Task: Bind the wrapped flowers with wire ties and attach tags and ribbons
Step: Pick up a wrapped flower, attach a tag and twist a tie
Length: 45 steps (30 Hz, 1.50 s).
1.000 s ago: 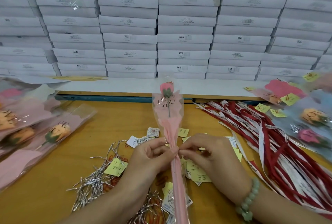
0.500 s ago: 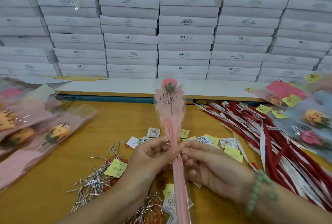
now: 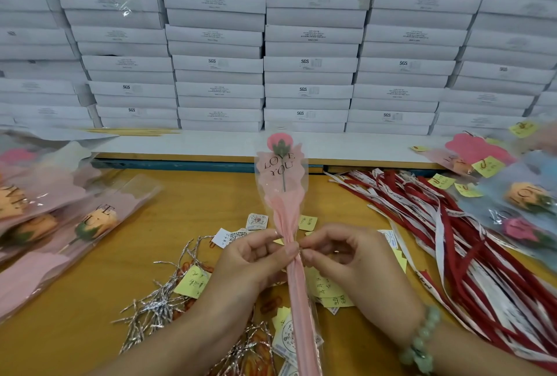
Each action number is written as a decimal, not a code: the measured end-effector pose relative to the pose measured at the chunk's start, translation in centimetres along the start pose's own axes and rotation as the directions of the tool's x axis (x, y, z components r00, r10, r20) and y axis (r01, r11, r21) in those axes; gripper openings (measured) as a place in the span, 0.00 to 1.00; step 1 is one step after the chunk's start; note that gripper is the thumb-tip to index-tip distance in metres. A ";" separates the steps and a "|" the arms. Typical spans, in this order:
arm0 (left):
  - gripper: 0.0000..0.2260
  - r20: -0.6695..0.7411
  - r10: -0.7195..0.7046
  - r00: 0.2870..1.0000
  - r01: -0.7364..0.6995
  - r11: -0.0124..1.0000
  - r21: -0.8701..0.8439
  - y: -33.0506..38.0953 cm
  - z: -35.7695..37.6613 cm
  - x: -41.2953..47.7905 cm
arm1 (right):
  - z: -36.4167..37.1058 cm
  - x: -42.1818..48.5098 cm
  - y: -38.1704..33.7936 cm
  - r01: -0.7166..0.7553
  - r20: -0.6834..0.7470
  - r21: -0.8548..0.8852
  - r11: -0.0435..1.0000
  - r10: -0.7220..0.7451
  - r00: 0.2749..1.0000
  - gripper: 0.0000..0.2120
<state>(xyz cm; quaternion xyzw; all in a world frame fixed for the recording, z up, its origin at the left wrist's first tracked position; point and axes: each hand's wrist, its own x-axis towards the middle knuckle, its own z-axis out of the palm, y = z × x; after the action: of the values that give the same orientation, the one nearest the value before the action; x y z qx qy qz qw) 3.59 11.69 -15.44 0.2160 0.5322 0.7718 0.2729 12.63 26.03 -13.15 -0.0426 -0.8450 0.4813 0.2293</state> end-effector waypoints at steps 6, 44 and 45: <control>0.16 0.023 0.005 1.000 -0.005 1.000 -0.005 0.2 0.1 -0.1 | 0.0 0.1 0.0 0.141 0.011 -0.239 0.961 -0.142 0.990 0.05; 0.24 0.037 -0.021 0.999 0.021 1.000 0.001 0.2 -0.1 -0.2 | 0.0 -0.5 -1.2 -0.413 0.387 0.291 0.863 0.288 0.876 0.08; 0.26 0.031 -0.024 0.999 0.024 1.000 0.006 0.2 -0.1 -0.2 | 0.0 -0.6 -1.1 -0.406 0.395 0.312 0.859 0.271 0.878 0.08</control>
<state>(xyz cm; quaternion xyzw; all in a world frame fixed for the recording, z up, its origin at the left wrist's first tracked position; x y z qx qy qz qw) 3.60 11.45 -15.31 0.2221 0.5325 0.7637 0.2897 13.34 25.29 -12.41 -0.0637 -0.7389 0.6708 -0.0046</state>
